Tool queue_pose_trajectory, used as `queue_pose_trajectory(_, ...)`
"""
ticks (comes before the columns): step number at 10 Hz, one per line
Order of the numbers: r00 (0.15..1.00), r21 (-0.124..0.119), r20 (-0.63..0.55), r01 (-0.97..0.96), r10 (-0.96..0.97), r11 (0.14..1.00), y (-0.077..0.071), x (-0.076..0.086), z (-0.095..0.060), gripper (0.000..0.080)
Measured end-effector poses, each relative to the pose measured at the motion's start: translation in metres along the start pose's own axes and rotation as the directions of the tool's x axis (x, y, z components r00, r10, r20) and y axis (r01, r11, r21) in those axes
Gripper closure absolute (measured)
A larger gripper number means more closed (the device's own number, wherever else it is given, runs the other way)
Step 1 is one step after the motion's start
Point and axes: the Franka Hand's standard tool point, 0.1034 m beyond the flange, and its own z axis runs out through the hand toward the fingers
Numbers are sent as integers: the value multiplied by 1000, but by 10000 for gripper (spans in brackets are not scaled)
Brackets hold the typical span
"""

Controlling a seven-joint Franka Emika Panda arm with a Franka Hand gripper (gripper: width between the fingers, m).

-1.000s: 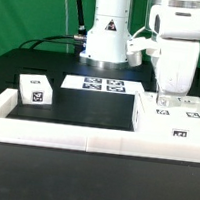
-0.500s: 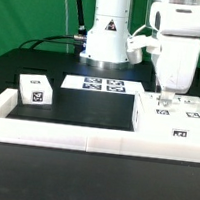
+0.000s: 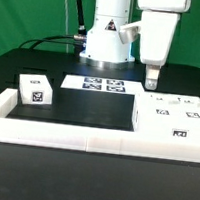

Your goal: Assemble cabinet

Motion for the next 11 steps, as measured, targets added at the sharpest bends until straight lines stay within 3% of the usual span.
queue_pose_trajectory(3,994,-41,-43,-103,102,994,-41,8,4,2)
queue_pose_trajectory(4,995,-35,-43,-87,85,996,-47,7,8,2)
queue_pose_trajectory(7,995,-33,-43,-91,90,995,-46,6,10,2)
queue_pose_trajectory(9,966,-21,-51,-255,254,967,-47,6,10,2)
queue_pose_trajectory(11,851,-15,-95,-520,516,854,-52,12,14,2)
